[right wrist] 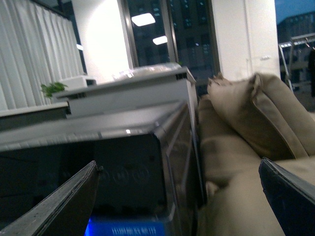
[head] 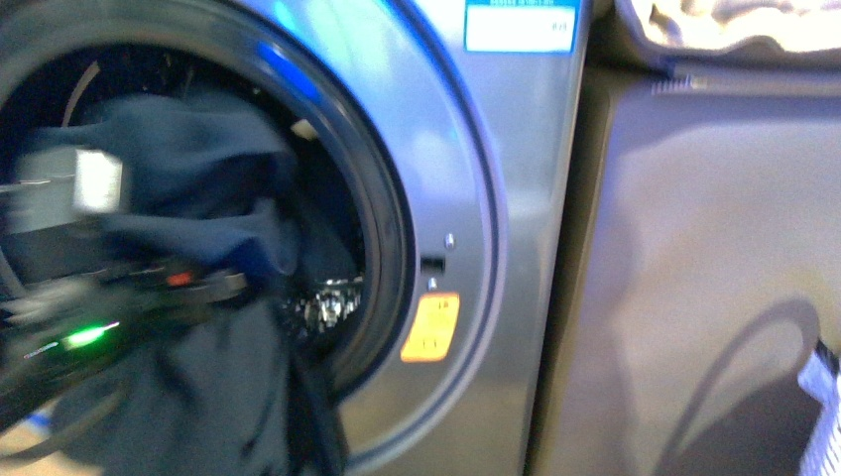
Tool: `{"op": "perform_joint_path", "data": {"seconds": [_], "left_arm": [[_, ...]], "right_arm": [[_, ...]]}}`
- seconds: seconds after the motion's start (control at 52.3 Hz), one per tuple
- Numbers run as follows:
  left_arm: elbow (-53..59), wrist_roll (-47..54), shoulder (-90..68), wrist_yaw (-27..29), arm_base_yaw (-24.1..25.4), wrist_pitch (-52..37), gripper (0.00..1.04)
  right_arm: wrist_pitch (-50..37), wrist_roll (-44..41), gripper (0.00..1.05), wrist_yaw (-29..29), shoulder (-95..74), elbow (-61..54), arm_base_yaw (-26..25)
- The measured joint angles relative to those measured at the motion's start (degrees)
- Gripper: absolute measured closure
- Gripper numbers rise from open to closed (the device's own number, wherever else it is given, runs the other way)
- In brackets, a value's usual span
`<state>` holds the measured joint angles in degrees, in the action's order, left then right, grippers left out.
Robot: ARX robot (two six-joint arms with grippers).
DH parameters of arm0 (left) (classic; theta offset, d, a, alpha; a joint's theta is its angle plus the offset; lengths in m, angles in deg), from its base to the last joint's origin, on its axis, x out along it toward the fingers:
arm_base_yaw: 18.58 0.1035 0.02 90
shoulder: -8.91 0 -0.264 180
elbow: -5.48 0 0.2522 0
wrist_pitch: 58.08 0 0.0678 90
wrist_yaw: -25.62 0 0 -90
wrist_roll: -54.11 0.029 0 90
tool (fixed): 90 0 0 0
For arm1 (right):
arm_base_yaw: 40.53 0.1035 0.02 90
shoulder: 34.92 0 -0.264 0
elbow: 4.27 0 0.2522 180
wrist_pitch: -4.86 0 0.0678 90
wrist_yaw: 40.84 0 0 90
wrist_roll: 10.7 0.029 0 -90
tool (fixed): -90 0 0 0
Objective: Put clothes into washing machine
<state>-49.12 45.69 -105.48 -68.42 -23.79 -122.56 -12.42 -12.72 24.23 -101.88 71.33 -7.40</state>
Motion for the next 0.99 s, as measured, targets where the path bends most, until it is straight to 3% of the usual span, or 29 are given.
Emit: {"op": "perform_joint_path", "data": {"seconds": [0.115,0.172,0.268,0.382,0.516,0.708,0.994], "left_arm": [[-5.7,0.9,-4.5,1.3,-1.3,2.2,0.89],[-7.7,1.1,-6.0,1.6,-1.6,3.0,0.89],[-11.5,1.2,-8.5,2.3,-2.0,4.6,0.89],[-16.0,1.1,-11.3,3.1,-2.0,6.8,0.89],[-22.4,0.9,-15.3,4.0,-1.5,9.7,0.89],[-29.6,0.9,-19.6,4.5,-0.3,13.8,0.89],[-45.0,0.9,-27.3,6.3,0.3,22.2,0.89]], "right_arm": [[-4.6,0.1,0.08,-5.6,1.0,-10.7,0.5],[1.8,0.6,0.14,-7.3,2.0,-11.6,0.4],[12.6,1.0,0.3,-4.3,7.8,-18.1,-2.3],[11.8,1.2,0.47,-0.4,13.9,-27.5,-6.5],[9.6,1.4,0.75,4.9,20.7,-37.2,-12.4],[8.4,1.4,1.03,9.6,26.2,-44.1,-17.2],[8.3,1.4,1.02,16.1,34.4,-52.2,-23.8]]}}
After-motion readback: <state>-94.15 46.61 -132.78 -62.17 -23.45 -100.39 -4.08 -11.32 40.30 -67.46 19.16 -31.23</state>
